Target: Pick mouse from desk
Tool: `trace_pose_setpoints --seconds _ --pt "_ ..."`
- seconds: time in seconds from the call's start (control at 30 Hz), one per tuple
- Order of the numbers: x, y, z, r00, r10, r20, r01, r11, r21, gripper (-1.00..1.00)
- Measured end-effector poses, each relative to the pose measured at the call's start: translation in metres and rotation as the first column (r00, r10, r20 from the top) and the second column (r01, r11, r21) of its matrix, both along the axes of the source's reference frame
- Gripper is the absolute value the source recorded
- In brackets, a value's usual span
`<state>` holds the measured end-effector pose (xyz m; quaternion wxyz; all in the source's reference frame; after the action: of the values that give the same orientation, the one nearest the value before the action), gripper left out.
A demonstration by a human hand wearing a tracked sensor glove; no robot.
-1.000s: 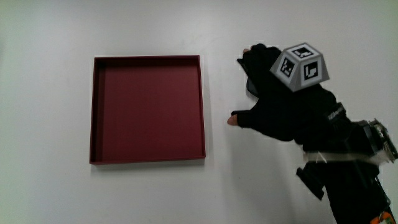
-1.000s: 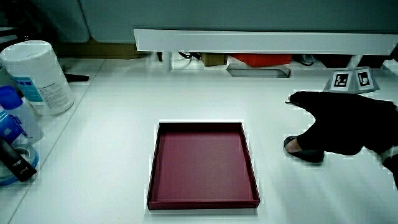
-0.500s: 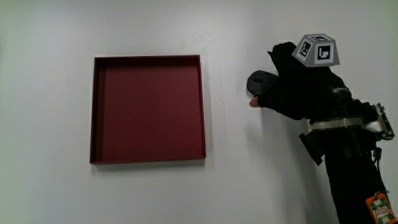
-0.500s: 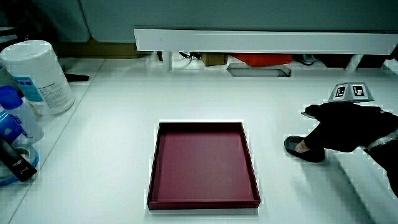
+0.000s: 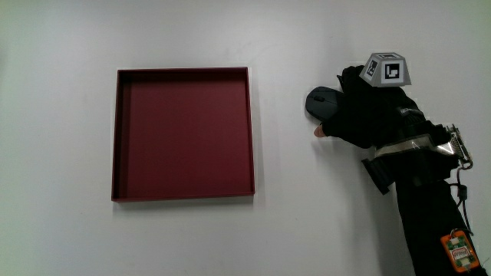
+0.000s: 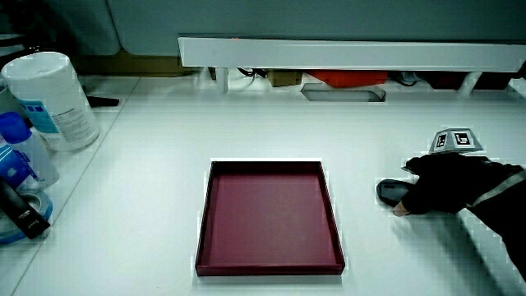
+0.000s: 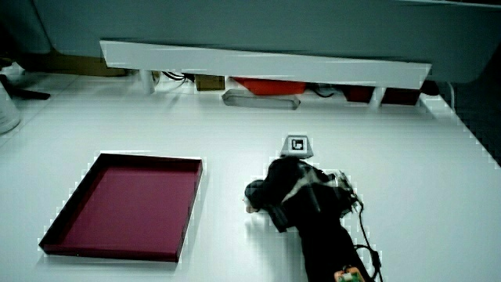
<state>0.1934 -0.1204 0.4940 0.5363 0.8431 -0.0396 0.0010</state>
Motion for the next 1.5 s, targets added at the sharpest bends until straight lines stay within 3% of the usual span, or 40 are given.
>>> trace_pose_setpoints --seconds 0.27,0.47,0.5,0.6,0.73,0.8,0.87,0.9,0.93,0.97,1.13,1.27,1.33,1.4,1.47,1.5 --pt "-0.003 0.001 0.006 1.0 -0.012 -0.026 0.013 0.9998 0.013 0.0" --pt "-0.005 0.001 0.006 0.995 -0.021 -0.094 0.024 0.9992 0.034 0.32" --pt "-0.007 0.002 0.003 0.997 -0.025 -0.074 0.029 0.9982 0.052 0.37" --pt "-0.011 0.001 0.004 0.991 -0.039 -0.127 0.049 0.9958 0.078 0.53" --pt "-0.014 0.001 0.001 0.991 -0.047 -0.123 0.058 0.9945 0.087 0.74" --pt "-0.014 0.001 0.001 0.988 -0.047 -0.149 0.067 0.989 0.132 0.84" --pt "-0.012 0.0 0.002 0.987 -0.04 -0.153 0.062 0.9874 0.145 0.95" --pt "-0.013 0.001 0.001 0.991 -0.048 -0.128 0.065 0.9896 0.129 1.0" --pt "-0.014 0.002 0.0 0.993 -0.053 -0.107 0.067 0.9895 0.128 1.0" --pt "-0.012 0.001 0.001 0.99 -0.047 -0.131 0.066 0.9881 0.139 1.0" --pt "-0.012 0.0 -0.006 0.993 -0.048 -0.11 0.066 0.9849 0.16 1.0" --pt "-0.015 -0.001 -0.021 0.995 -0.052 -0.091 0.071 0.9739 0.216 1.0" --pt "-0.02 0.001 -0.03 0.995 -0.068 -0.07 0.081 0.9723 0.219 1.0" --pt "-0.028 0.002 -0.044 0.994 -0.083 -0.07 0.098 0.9622 0.254 1.0" --pt "-0.041 0.007 -0.061 0.991 -0.131 -0.001 0.126 0.9545 0.27 1.0" --pt "-0.047 0.009 -0.065 0.988 -0.154 -0.008 0.15 0.9503 0.273 1.0"
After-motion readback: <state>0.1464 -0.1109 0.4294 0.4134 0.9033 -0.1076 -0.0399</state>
